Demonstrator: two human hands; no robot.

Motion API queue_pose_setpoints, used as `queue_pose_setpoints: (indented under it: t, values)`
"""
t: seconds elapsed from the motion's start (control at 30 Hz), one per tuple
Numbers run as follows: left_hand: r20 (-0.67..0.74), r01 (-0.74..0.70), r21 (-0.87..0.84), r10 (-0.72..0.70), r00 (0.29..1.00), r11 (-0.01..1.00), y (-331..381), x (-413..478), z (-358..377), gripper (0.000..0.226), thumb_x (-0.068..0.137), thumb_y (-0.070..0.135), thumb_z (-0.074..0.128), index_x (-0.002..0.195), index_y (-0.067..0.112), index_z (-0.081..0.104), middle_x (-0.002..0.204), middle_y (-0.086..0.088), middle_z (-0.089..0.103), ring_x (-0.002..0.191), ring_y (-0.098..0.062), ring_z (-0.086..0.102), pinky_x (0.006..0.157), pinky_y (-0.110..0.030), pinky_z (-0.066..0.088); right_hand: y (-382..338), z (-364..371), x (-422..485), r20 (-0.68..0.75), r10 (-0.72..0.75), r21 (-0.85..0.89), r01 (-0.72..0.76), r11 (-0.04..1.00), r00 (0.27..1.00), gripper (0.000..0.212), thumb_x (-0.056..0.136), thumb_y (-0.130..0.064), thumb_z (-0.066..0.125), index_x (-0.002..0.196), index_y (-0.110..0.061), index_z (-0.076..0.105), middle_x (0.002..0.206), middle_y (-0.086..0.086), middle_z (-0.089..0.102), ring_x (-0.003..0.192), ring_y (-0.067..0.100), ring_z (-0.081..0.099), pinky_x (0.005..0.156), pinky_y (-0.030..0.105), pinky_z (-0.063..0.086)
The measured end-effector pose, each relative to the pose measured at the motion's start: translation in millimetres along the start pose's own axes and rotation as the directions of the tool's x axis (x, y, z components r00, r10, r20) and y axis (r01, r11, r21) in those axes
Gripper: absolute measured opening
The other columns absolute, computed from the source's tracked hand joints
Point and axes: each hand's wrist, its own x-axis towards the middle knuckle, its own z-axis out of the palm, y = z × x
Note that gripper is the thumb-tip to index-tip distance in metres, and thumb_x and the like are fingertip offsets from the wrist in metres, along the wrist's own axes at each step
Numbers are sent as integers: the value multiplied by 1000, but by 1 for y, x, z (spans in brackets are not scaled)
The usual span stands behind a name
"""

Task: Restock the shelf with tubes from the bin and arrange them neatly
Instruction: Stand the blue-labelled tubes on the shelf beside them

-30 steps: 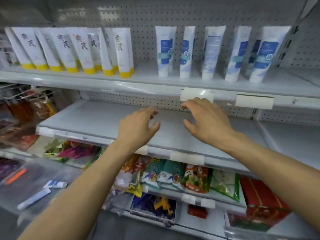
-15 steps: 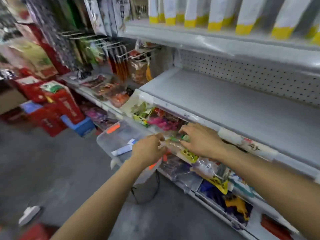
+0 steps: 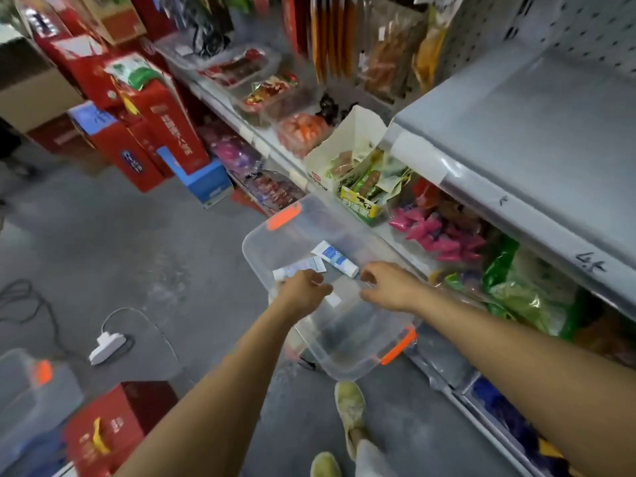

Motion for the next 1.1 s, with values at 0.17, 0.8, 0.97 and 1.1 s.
queue_pose_setpoints:
  t: [0.17,0.8,0.97,1.1]
  values:
    - [-5,92,43,-92,996,995,-27,97,14,38,92,27,58,126,11,55,125,-13,59,111,-30,58,91,-30,45,14,41,107,61,106,18,-108,994,992,46,85,-29,61,128,-15,52,131,13,53,119,30,52,93,32,45]
    - [-5,156,706,-216,976,691,-83,242,72,54,93,16,54,140,7,30,140,-14,40,128,-34,43,100,-48,43,46,152,236,-36,233,-188,-236,953,972,69,86,-32,66,138,-5,29,134,14,52,121,32,54,90,37,47]
    - [155,52,525,-156,976,849,-57,207,68,53,90,35,56,136,12,43,133,-8,55,118,-29,57,94,-37,46,41,129,199,175,330,280,-369,886,928,35,75,-42,66,102,-19,65,107,7,69,88,25,65,74,29,51]
    - [252,86,233,-146,957,969,-16,135,49,24,99,21,46,122,18,51,118,-2,54,100,-24,53,93,-32,45,31,100,135,165,311,500,-352,791,936,12,81,-26,63,76,-17,57,61,5,58,41,16,50,40,16,35]
